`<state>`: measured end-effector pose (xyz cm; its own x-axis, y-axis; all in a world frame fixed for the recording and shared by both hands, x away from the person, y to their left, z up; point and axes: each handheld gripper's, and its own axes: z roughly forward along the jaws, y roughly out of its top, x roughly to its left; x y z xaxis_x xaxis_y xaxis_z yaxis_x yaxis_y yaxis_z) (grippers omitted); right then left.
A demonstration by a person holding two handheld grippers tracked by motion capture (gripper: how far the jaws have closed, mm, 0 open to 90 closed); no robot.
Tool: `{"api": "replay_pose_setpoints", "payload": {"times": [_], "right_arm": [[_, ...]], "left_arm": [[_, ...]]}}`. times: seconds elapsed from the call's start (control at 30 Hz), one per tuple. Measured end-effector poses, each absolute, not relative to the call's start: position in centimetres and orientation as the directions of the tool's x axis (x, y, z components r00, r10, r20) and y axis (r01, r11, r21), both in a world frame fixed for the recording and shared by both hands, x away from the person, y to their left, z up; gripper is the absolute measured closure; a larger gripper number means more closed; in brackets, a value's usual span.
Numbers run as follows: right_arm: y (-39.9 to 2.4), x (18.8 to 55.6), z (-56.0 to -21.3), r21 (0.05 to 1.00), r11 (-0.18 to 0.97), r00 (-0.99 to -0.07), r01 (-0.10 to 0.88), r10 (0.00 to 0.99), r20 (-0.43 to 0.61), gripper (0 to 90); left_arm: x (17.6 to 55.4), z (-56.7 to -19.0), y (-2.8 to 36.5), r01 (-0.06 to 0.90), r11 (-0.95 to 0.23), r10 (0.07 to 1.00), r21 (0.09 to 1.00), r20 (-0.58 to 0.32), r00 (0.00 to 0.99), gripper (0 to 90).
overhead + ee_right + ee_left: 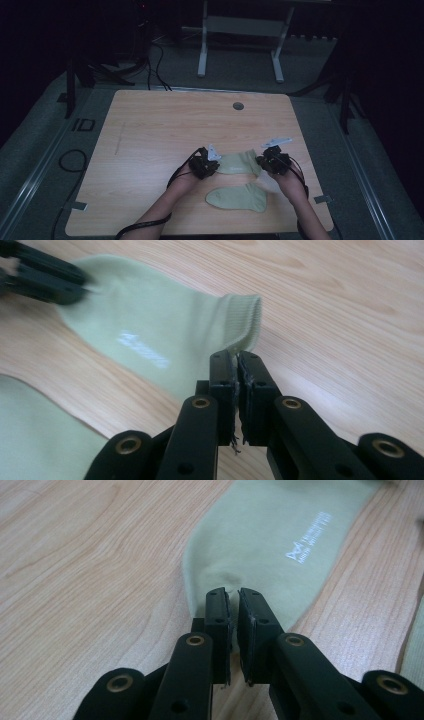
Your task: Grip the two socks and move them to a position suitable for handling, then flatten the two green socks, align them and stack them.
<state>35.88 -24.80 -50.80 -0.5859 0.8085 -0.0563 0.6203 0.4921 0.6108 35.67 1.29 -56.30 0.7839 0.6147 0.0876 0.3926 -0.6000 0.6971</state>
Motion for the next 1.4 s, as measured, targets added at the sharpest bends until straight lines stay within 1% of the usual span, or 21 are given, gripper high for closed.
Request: {"api": "replay_pose_setpoints", "payload": {"times": [0.23,0.27,0.3,0.33,0.37,0.43,0.5,0.57,0.6,0.63,0.67,0.73,0.83,0.9,0.97,1.03,1.1,1.2,1.23,1.33,1.4], "right_arm": [[-27.1,36.8,-52.5,0.583,0.448,-0.543,0.678,0.840,-0.014,84.9],[-27.3,36.9,-52.7,0.580,0.445,-0.536,0.682,0.844,-0.017,83.4],[-27.4,37.1,-53.0,0.578,0.440,-0.529,0.687,0.849,-0.018,78.4],[-27.5,37.2,-53.2,0.575,0.440,-0.521,0.690,0.853,-0.028,72.7],[-27.6,37.2,-53.4,0.572,0.441,-0.514,0.692,0.857,-0.040,69.2],[-27.7,37.1,-53.5,0.569,0.442,-0.514,0.694,0.857,-0.039,59.5],[-27.8,36.9,-53.5,0.567,0.452,-0.526,0.689,0.849,-0.038,57.2],[-27.9,36.6,-53.3,0.567,0.462,-0.537,0.682,0.843,-0.042,55.4],[-27.9,36.6,-53.3,0.567,0.462,-0.537,0.682,0.843,-0.042,55.4],[-27.8,36.4,-53.2,0.570,0.467,-0.543,0.675,0.839,-0.044,55.0],[-27.8,36.2,-53.1,0.574,0.465,-0.544,0.674,0.838,-0.039,55.0],[-27.8,35.4,-52.8,0.582,0.475,-0.562,0.660,0.826,-0.037,55.0],[-27.7,34.1,-52.5,0.595,0.480,-0.585,0.645,0.811,-0.020,55.9],[-27.5,32.9,-52.4,0.603,0.485,-0.599,0.634,0.801,-0.013,58.7],[-27.4,32.0,-52.5,0.603,0.497,-0.620,0.624,0.785,-0.005,58.8],[-27.2,30.9,-52.8,0.599,0.510,-0.637,0.618,0.771,0.002,60.3],[-26.9,30.1,-53.1,0.590,0.528,-0.656,0.611,0.755,0.003,60.6],[-26.8,29.0,-53.4,0.587,0.542,-0.672,0.601,0.741,0.005,62.0],[-26.7,28.7,-53.6,0.588,0.545,-0.675,0.598,0.738,0.002,62.4],[-26.2,28.1,-54.2,0.574,0.582,-0.692,0.576,0.721,-0.036,64.6],[-26.1,28.0,-54.4,0.567,0.593,-0.700,0.572,0.713,-0.040,65.8]], "left_arm": [[35.8,-56.2,0.9,0.397,-0.601,0.611,0.694,0.079,0.787,82.2],[35.8,-56.2,0.8,0.397,-0.602,0.611,0.693,0.078,0.788,81.9],[35.8,-56.2,0.7,0.396,-0.604,0.610,0.692,0.082,0.788,79.8],[35.7,-56.1,0.7,0.397,-0.602,0.603,0.693,0.069,0.794,75.9],[35.7,-56.1,0.7,0.397,-0.602,0.603,0.693,0.069,0.794,68.6],[35.3,-55.6,0.9,0.396,-0.579,0.586,0.712,0.026,0.810,63.0],[35.1,-55.2,1.1,0.412,-0.564,0.593,0.716,0.004,0.805,55.4],[34.7,-54.8,1.4,0.441,-0.548,0.614,0.711,-0.015,0.789,45.5],[34.7,-54.8,1.4,0.441,-0.548,0.614,0.711,-0.015,0.789,38.6],[34.5,-54.6,1.6,0.463,-0.540,0.633,0.703,-0.024,0.774,38.6],[33.9,-54.2,2.0,0.464,-0.531,0.645,0.709,-0.017,0.764,36.3],[32.9,-53.5,2.6,0.462,-0.528,0.642,0.713,-0.022,0.767,34.2],[31.4,-52.8,3.5,0.478,-0.523,0.635,0.705,-0.051,0.771,34.4],[30.5,-52.8,4.0,0.484,-0.537,0.627,0.691,-0.057,0.777,37.4],[29.9,-53.1,4.2,0.499,-0.549,0.622,0.671,-0.071,0.780,40.6],[29.3,-53.6,4.2,0.497,-0.569,0.607,0.656,-0.073,0.791,40.9],[28.8,-54.2,4.1,0.498,-0.585,0.592,0.640,-0.084,0.802,43.9],[28.0,-54.6,3.8,0.513,-0.579,0.588,0.634,-0.111,0.801,46.7],[27.7,-54.8,3.6,0.514,-0.581,0.584,0.631,-0.116,0.804,49.4],[27.0,-55.2,3.0,0.498,-0.615,0.576,0.612,-0.083,0.813,51.9],[26.8,-55.3,2.9,0.493,-0.621,0.579,0.609,-0.066,0.813,52.9]]}}
